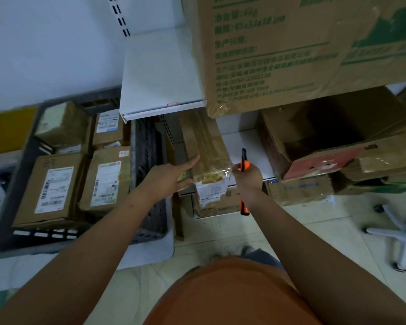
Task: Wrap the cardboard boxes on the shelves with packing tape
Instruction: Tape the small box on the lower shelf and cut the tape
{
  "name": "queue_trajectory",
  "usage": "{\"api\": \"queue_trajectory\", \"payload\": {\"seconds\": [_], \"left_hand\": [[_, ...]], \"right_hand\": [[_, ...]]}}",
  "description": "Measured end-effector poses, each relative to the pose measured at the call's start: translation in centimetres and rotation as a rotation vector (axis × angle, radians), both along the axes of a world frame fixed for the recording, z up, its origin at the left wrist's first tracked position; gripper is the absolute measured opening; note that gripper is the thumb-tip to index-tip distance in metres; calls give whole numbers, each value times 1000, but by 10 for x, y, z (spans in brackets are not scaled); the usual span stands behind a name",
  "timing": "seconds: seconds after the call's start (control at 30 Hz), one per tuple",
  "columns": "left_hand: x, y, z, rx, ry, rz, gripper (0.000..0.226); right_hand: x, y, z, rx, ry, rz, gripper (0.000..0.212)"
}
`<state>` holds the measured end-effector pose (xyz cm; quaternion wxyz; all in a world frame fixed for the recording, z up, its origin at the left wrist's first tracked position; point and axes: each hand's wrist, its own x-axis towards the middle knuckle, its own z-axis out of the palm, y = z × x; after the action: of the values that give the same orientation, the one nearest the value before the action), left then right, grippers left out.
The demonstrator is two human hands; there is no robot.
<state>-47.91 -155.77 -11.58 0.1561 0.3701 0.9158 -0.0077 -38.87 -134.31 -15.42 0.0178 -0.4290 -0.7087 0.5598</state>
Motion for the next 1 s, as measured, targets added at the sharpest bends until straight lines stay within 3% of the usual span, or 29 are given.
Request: {"api": "queue_trajectory", "payload": {"seconds": [0.1,0.13,0.23,0.33,0.53,0.8,1.0], "left_hand": [[-1,-8,-8,29,-38,73,71],[-1,-9,-10,39,-51,87,71],[3,-3,-9,71,-44,102,70],[9,11,-8,125,-66,114,69],[17,39,-10,249,-163,236,70],[10,75,-21,341,-228,296,71],[7,78,-24,524,-432,292,77]], "right_hand": [[-6,4,4,133,-114,80,71],[-4,9,6,175,-114,64,69],[3,15,12,335,10,21,24],[4,1,14,281,46,121,43],[-11,8,20,96,57,111,36],[-25,29,1,116,21,225,26],[-8,14,10,230,90,161,32]]}}
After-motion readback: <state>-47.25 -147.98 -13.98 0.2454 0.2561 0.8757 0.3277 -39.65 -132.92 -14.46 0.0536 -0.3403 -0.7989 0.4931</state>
